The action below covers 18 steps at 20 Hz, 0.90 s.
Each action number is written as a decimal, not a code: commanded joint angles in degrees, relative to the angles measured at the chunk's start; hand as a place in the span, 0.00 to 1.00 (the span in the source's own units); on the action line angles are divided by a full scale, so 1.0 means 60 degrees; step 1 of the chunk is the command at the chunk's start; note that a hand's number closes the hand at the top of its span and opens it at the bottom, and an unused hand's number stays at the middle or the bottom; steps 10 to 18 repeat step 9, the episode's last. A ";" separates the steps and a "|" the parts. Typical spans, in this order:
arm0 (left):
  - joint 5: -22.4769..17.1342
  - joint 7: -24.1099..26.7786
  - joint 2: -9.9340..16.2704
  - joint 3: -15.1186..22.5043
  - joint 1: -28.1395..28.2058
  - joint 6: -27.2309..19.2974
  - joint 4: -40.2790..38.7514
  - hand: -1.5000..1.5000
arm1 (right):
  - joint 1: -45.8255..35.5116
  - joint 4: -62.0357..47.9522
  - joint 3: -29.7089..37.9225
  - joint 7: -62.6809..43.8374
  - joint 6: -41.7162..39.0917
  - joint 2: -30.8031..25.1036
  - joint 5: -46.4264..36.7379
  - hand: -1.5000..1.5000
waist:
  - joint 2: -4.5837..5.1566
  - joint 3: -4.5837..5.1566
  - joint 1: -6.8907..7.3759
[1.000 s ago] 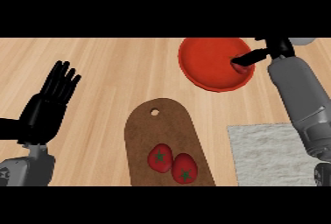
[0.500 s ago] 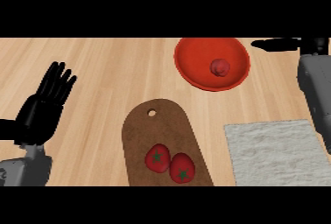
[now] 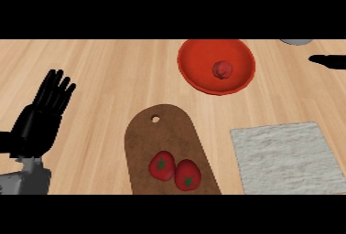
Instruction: Pick the bell pepper from the placemat and place it in the bowl
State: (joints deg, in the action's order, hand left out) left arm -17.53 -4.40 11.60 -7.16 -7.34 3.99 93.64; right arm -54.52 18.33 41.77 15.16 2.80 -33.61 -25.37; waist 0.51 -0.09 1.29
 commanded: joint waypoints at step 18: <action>-0.0018 -0.0316 0.0064 -0.0145 -0.0250 -0.0020 0.0046 0.50 | 0.2242 -0.0457 0.0225 0.1507 -0.2943 -0.2056 0.0915 0.00 | -0.0006 -0.0011 -0.0062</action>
